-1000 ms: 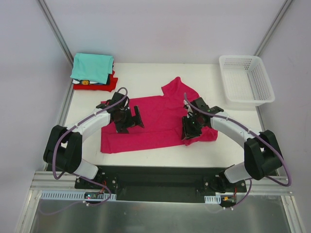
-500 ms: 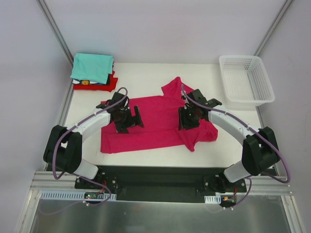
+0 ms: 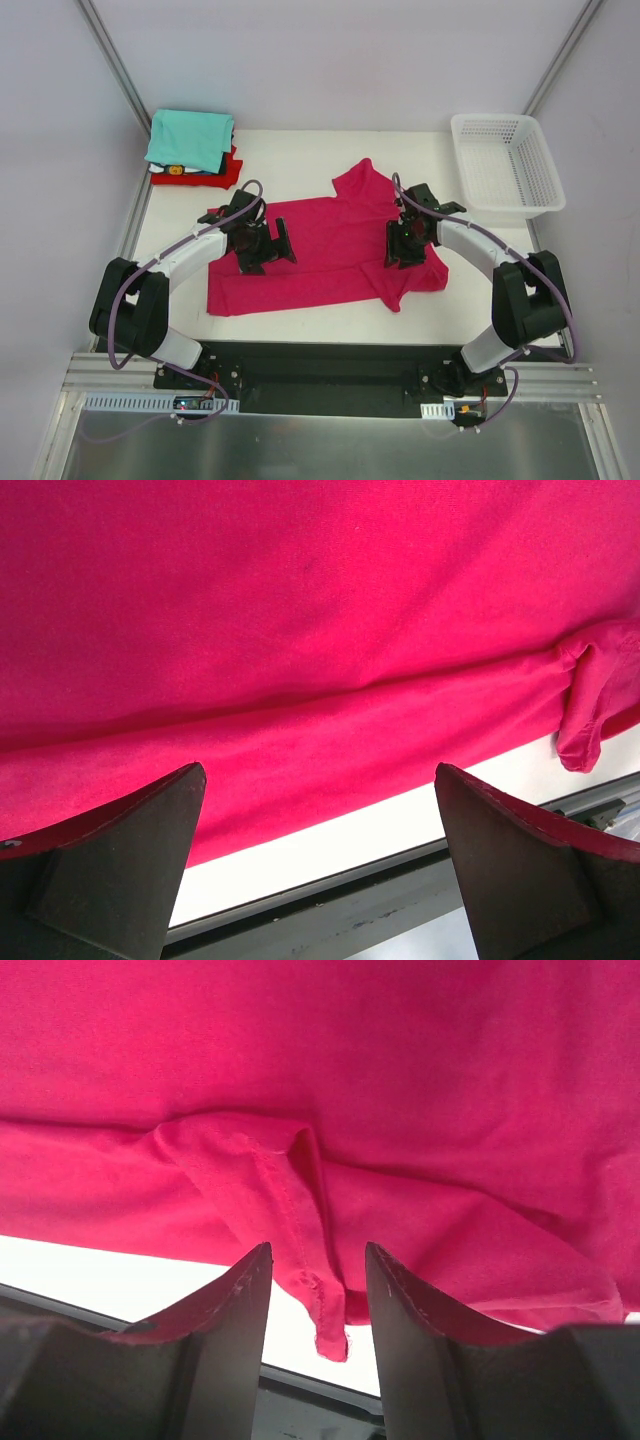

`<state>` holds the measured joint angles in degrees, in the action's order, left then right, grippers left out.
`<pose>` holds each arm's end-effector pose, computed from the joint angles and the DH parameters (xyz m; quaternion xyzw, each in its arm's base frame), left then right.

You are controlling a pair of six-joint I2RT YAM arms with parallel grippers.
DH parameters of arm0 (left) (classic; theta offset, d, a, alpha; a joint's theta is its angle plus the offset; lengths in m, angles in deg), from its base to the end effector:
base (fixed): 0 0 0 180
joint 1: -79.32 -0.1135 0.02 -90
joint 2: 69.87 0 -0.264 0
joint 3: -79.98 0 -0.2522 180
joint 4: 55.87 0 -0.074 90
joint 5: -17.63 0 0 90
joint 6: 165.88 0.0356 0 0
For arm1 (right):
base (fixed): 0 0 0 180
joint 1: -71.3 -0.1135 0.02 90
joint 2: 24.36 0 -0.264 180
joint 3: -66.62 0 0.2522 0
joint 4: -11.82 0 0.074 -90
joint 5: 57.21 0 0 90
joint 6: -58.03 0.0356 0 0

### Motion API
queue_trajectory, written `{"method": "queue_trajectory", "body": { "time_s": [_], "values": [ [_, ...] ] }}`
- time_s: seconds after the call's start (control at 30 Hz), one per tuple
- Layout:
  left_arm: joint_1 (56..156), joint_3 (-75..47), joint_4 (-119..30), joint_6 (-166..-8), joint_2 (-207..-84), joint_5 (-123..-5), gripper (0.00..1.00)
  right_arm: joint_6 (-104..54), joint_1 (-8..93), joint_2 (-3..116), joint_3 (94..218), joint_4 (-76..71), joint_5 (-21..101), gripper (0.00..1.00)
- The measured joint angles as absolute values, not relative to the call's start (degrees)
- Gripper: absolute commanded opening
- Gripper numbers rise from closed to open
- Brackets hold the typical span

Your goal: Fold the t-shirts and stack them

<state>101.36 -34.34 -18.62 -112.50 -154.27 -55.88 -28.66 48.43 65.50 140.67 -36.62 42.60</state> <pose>0.2684 -0.1195 0.2057 -0.0785 0.9440 -0.2614 0.1853 0.2827 0.1258 0.2105 -0.1838 0.9539 0.1315 0.1974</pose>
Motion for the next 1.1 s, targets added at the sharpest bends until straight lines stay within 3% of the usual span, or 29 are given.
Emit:
{"method": "queue_trajectory", "body": {
  "time_s": [1.1],
  "values": [
    [101.36,-34.34,-18.62,-112.50,-154.62,-55.88,0.99,-29.03,48.80,65.61,135.30,-34.56,44.78,0.35]
  ]
}}
